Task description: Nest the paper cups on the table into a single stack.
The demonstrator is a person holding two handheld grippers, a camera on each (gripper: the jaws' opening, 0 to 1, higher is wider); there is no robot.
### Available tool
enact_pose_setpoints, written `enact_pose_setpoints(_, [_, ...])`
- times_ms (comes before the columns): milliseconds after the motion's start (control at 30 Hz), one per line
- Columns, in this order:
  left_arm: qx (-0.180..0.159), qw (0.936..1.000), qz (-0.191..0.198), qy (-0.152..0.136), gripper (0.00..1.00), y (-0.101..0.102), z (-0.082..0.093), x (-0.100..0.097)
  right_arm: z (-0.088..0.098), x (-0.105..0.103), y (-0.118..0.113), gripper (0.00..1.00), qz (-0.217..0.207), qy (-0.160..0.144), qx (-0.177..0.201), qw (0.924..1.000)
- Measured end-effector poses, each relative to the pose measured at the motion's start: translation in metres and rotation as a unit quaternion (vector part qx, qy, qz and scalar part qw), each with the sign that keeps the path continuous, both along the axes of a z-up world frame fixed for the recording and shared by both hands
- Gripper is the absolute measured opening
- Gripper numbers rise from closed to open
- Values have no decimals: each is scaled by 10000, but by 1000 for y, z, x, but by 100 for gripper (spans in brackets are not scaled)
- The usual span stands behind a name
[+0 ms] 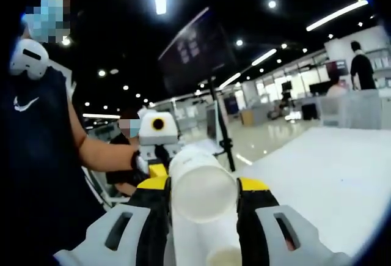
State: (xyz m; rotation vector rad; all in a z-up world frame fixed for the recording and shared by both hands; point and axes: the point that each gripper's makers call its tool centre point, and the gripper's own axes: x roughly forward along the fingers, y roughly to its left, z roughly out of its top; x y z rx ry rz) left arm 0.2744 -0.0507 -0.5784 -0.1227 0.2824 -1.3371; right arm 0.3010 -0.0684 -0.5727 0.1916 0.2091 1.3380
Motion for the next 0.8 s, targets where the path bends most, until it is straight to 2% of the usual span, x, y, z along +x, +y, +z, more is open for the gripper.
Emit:
enact_pose_setpoints(333, [-381, 9992, 135, 55, 4, -1, 14, 3, -4, -3, 0, 38, -19, 26, -7, 10000])
enact_pose_setpoints(800, [-193, 9998, -96, -17, 0, -5, 17, -2, -5, -1, -2, 41, -80, -32, -56, 9999])
